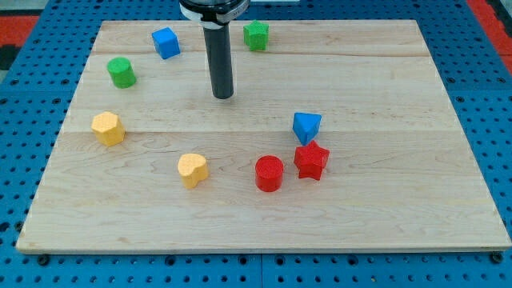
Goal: Move your arm towards the blue triangle
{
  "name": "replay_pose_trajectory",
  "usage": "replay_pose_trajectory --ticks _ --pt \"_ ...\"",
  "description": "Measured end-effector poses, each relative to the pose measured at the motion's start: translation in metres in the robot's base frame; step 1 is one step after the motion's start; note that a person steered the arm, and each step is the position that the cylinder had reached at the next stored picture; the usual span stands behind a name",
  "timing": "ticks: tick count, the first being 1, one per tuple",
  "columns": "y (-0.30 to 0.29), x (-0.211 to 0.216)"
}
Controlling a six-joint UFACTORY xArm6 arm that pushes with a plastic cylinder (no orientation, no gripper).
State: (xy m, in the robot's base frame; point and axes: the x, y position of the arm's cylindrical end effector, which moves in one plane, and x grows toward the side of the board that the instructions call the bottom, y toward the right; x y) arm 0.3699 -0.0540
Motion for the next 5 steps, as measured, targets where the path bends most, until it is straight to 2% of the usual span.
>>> replay_pose_trajectory --ticks 5 --pt "-0.0006 -0.0046"
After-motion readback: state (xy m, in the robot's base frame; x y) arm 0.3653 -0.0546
